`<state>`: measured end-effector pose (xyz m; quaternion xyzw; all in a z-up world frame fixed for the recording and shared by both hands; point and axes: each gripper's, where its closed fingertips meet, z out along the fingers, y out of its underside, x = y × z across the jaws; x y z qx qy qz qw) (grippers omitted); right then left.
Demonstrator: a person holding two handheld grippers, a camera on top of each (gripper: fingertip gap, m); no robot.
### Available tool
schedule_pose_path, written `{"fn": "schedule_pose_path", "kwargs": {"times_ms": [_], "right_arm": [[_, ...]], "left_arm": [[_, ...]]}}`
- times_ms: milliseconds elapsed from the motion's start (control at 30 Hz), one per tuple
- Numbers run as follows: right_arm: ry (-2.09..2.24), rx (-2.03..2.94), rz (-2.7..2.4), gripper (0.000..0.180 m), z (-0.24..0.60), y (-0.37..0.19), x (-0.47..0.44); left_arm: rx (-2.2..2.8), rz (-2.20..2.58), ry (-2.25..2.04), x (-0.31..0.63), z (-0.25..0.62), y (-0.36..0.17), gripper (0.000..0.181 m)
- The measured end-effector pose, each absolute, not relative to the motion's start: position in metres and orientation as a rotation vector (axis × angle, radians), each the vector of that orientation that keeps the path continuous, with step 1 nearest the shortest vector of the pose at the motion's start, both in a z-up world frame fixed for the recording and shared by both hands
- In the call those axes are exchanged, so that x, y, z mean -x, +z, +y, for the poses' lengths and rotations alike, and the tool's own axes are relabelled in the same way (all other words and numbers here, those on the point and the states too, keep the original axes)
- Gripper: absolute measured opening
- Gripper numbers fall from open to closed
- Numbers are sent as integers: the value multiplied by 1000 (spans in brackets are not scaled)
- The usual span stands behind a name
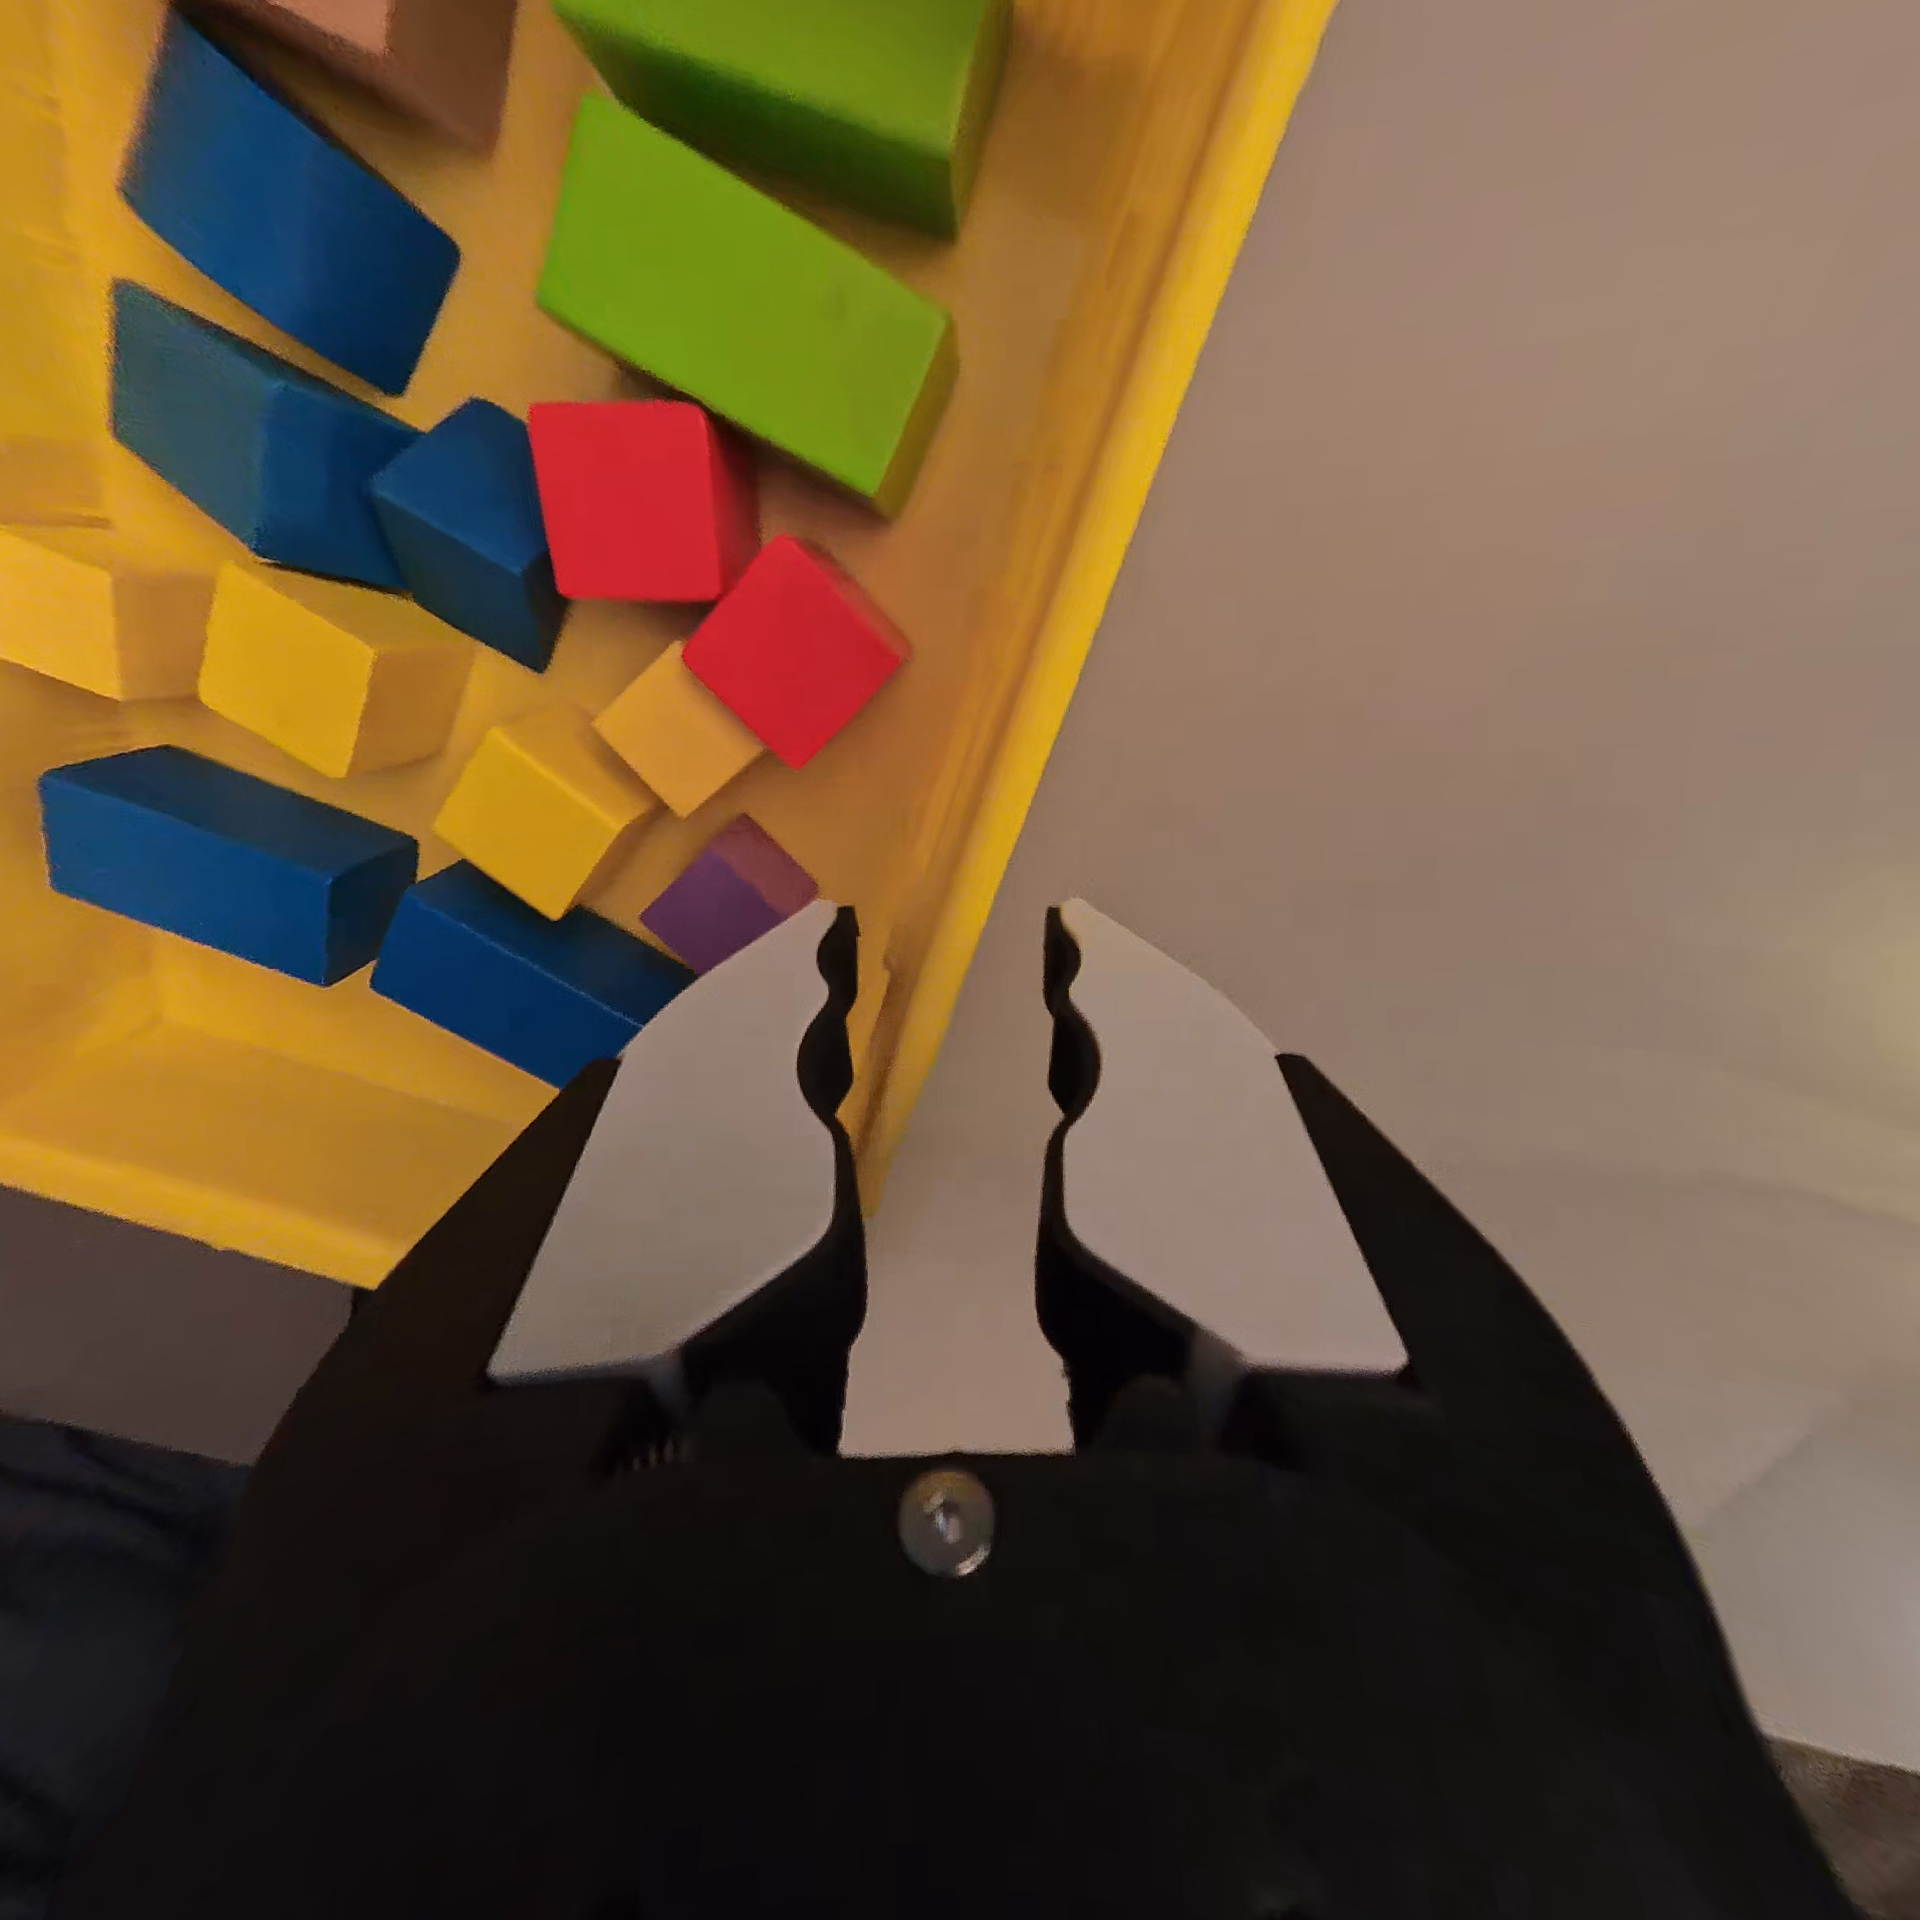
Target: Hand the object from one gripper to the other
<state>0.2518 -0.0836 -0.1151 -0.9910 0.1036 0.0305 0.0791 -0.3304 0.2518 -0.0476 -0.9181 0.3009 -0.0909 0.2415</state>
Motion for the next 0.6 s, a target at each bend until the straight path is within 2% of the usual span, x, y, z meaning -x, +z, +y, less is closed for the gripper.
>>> {"fn": "schedule_pose_path", "kwargs": {"times_ms": [33,100,333,533,600], "right_arm": [[104,2990,319,31,-84,-120,-250],[155,3026,317,11,-83,-126,-244],[230,3012,469,8,-84,-129,-241],[251,3023,518,7,-84,-130,-240],[255,3028,551,7,-84,-130,-238]], "left_arm": [[2541,819,-239,332,251,-53,49],[2620,796,-227,337,247,-64,44],[2833,731,-265,348,233,-94,39],[2931,767,-412,334,216,-104,14],[2942,807,-337,333,214,-107,14]]}}
